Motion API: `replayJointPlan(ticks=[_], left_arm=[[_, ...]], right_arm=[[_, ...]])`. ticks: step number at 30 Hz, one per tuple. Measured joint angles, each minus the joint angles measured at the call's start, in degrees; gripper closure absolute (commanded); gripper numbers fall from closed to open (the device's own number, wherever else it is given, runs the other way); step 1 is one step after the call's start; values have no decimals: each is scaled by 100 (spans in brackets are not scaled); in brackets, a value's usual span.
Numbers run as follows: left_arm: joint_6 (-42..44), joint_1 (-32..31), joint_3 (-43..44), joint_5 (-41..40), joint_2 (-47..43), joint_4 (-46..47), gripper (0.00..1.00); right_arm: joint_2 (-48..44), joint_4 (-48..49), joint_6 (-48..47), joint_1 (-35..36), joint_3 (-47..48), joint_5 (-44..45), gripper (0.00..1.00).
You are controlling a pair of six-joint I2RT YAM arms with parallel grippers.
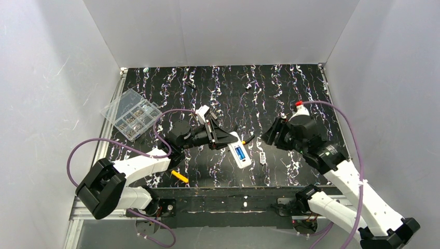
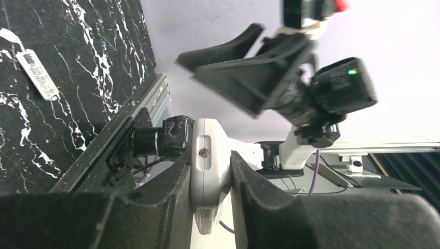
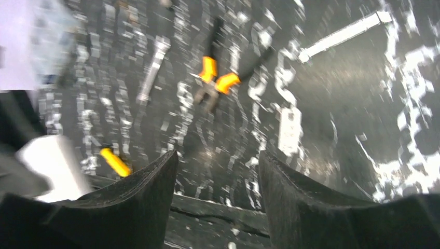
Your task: Load the batteries into the remote control
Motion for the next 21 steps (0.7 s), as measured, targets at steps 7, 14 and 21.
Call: replayJointPlan(ticks=[7, 14, 21], left_arm=[[13, 122, -87, 11, -15, -111, 100], [7, 122, -87, 15, -9, -114, 100], [-33, 122, -87, 15, 31, -74, 100]], right_arm=[[142, -262, 533, 0, -1331, 214, 39], [870, -98, 562, 0, -1917, 140, 37], [1696, 450, 129, 0, -1917, 48, 36]])
